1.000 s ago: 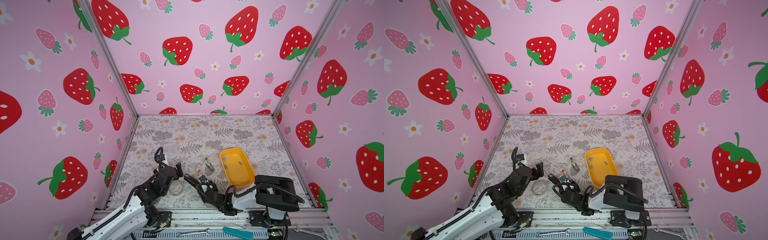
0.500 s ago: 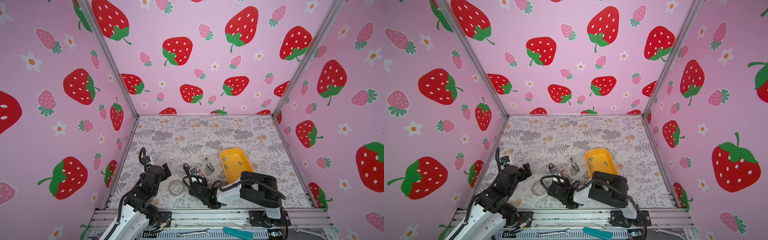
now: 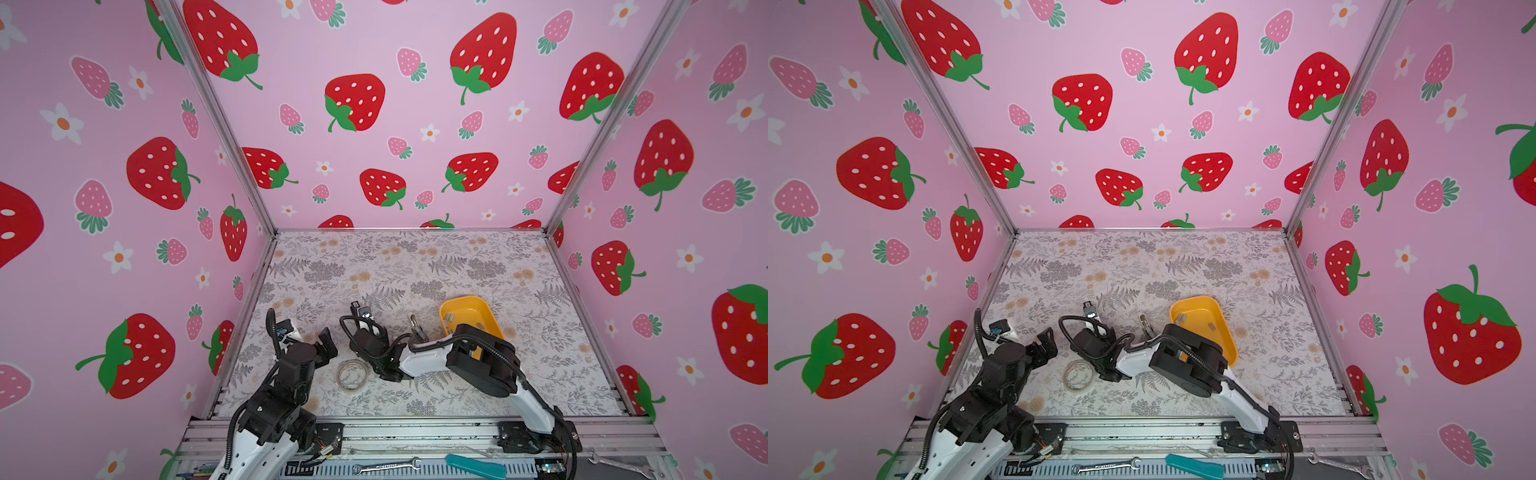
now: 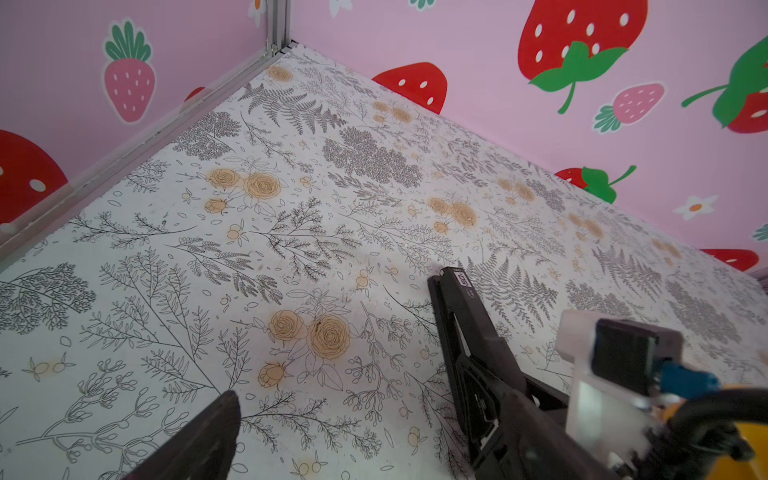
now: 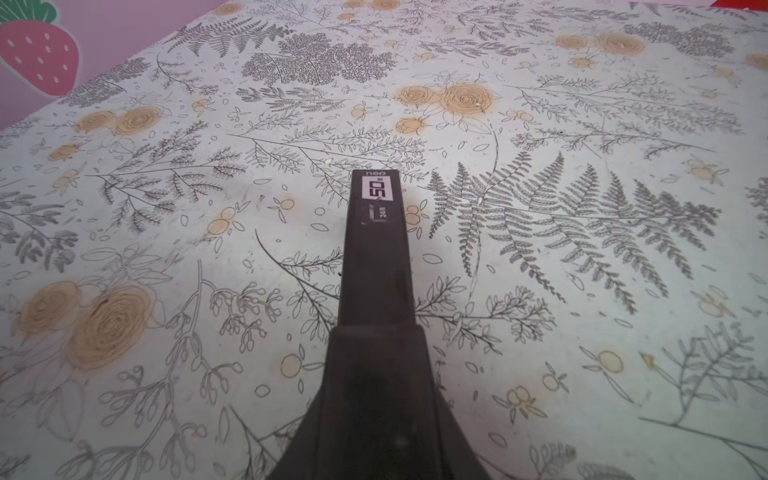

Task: Load the staples into the stapler

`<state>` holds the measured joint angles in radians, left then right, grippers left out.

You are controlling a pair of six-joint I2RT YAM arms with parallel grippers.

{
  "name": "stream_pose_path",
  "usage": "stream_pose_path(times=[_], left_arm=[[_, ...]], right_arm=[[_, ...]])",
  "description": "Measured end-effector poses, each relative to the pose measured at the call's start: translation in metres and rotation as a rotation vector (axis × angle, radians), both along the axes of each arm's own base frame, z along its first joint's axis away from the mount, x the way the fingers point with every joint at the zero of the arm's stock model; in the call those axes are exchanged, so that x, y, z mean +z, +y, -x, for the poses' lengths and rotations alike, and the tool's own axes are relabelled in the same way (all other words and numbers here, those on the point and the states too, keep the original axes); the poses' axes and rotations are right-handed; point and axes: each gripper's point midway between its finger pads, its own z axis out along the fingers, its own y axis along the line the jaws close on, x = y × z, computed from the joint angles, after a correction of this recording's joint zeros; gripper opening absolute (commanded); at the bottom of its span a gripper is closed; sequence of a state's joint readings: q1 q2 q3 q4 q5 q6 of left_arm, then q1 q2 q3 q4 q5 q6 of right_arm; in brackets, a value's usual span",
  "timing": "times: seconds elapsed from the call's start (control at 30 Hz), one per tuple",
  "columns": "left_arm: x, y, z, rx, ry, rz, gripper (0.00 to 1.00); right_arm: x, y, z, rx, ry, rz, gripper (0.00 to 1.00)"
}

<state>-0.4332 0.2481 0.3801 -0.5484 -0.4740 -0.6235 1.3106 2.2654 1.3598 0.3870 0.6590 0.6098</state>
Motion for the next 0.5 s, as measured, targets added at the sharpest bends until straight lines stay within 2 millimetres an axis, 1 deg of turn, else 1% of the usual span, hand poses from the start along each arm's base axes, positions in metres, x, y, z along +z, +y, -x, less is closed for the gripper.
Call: stream_pose_path(times=[0.07, 0.1, 0.2, 0.23, 0.3, 0.4, 0.5], left_arm=[[0.003, 0.000, 0.002, -0.003, -0.022, 0.012, 0.99], [0.004, 0.000, 0.003, -0.005, -0.026, 0.015, 0.99], [0.001, 0.000, 0.004, -0.011, -0.024, 0.018, 0.99], [0.001, -0.001, 0.004, -0.013, -0.020, 0.017, 0.99], [-0.001, -0.002, 0.004, -0.020, -0.012, 0.017, 0.99], [-0.003, -0.004, 0.004, -0.032, 0.001, 0.017, 0.99], [-0.004, -0.005, 0.003, -0.036, 0.006, 0.017, 0.99]], right_arm=[[0.000, 0.002, -0.001, 0.008, 0.006, 0.011, 0.48], [0.001, 0.003, -0.001, 0.013, 0.008, 0.014, 0.50], [0.003, 0.005, 0.000, 0.026, 0.007, 0.023, 0.51], [0.004, 0.004, 0.001, 0.027, 0.008, 0.025, 0.57], [0.008, -0.002, 0.005, 0.035, 0.007, 0.032, 0.64], [0.026, -0.020, 0.015, 0.048, -0.005, 0.036, 0.75], [0.063, -0.039, 0.031, 0.074, -0.033, -0.013, 0.79]])
